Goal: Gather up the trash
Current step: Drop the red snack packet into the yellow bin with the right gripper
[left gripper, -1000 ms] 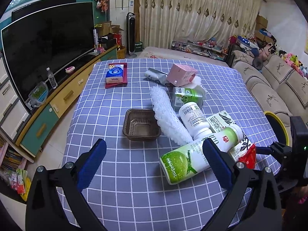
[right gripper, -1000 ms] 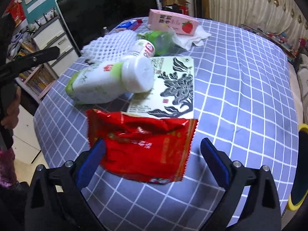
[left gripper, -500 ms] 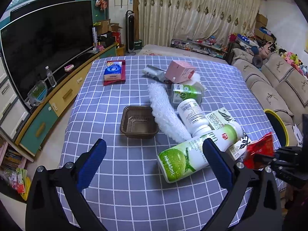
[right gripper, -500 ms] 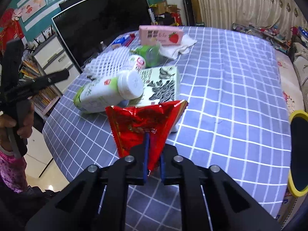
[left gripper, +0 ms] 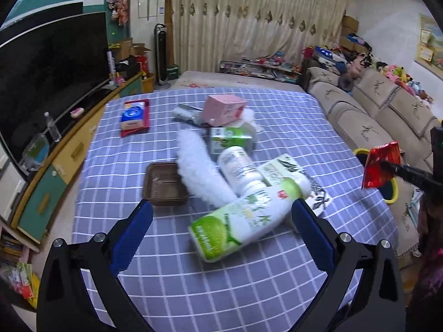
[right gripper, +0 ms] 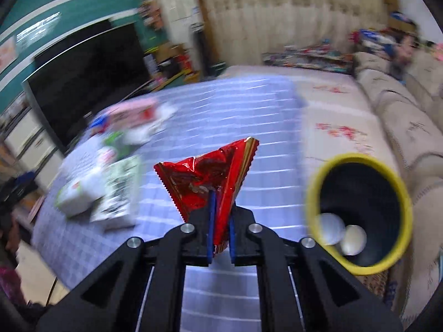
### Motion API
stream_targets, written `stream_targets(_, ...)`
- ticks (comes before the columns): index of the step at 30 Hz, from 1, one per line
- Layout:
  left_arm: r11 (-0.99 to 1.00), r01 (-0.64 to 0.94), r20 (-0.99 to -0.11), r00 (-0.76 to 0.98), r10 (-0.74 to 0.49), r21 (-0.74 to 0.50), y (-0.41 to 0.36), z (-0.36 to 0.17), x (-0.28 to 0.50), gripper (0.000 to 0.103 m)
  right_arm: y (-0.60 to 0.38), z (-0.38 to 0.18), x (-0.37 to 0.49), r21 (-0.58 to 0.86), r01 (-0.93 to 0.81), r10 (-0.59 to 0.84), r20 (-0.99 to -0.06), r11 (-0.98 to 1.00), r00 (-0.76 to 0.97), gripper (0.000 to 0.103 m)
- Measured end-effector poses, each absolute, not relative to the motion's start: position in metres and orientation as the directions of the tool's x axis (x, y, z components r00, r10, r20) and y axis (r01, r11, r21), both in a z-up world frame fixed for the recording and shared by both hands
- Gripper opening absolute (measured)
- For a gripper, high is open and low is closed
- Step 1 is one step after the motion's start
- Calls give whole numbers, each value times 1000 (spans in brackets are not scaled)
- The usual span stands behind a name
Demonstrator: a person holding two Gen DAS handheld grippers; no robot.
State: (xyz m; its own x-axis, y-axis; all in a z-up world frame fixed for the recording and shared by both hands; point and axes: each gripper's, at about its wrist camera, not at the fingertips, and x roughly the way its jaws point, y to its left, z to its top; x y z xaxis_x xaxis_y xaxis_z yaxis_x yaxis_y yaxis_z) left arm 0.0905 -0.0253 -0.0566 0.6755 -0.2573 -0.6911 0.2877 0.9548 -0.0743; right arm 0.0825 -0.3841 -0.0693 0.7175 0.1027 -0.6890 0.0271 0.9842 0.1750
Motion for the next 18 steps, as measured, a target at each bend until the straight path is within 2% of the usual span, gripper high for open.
stream_targets(7, 946, 324, -670, 698, -252, -19, -49, -54, 87, 98, -472, -91, 86, 95, 283, -127, -728, 954, 674, 8)
stream_targets(12, 933, 361, -667, 697, -262, 11, -64, -53, 84, 98, -514, -126, 102, 67, 377, -186, -782, 924, 594, 10)
stream_targets(18, 924, 381, -677, 684, -270, 17, -70, -56, 86, 98, -541, -158, 115, 46, 437, -215, -821, 898, 528, 18)
